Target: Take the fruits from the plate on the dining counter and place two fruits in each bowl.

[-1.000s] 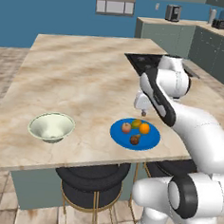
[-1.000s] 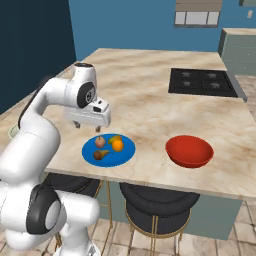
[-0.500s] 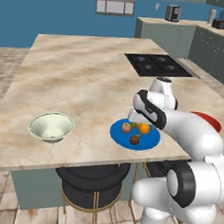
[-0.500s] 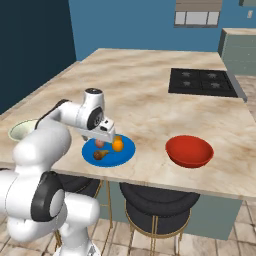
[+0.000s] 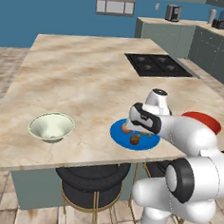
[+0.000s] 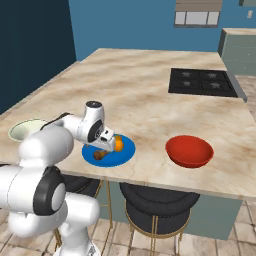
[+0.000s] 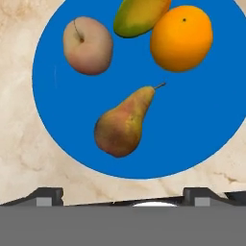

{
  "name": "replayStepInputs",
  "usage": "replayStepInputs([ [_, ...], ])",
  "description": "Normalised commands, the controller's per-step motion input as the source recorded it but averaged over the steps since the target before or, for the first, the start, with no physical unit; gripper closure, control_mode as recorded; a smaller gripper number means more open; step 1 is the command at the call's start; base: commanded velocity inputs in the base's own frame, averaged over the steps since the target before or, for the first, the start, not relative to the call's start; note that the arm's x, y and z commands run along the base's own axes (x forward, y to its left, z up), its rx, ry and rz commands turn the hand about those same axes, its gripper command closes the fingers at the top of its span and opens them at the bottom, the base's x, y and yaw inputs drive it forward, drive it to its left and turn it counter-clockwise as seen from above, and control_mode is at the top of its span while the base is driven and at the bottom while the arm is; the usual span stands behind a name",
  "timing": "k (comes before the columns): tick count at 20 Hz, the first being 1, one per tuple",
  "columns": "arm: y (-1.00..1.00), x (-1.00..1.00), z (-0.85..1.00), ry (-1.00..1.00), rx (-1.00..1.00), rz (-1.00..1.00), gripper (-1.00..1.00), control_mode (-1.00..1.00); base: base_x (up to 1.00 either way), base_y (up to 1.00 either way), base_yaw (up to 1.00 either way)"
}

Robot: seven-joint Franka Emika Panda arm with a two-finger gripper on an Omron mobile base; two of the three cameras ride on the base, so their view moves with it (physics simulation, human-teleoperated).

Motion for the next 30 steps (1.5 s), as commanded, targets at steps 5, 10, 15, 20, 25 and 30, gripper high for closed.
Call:
replayStepInputs([
  [5, 0.04, 0.30, -0.02, 0.02, 0.00, -0.07, -1.00, -1.00, 0.00, 0.00, 0.00],
  [10, 0.00, 0.28, 0.00, 0.10, 0.00, -0.01, -1.00, -1.00, 0.00, 0.00, 0.00],
  [15, 0.00, 0.02, -0.14, 0.07, 0.00, 0.00, -1.00, -1.00, 0.00, 0.00, 0.00],
  [20, 0.00, 0.00, -0.41, 0.03, 0.00, 0.00, -1.00, -1.00, 0.00, 0.00, 0.00],
  [25, 0.01, 0.01, -0.49, 0.00, 0.00, -0.02, -1.00, -1.00, 0.00, 0.00, 0.00],
  [30, 0.03, 0.12, -0.29, 0.00, 0.00, -0.05, -1.00, -1.00, 0.00, 0.00, 0.00],
])
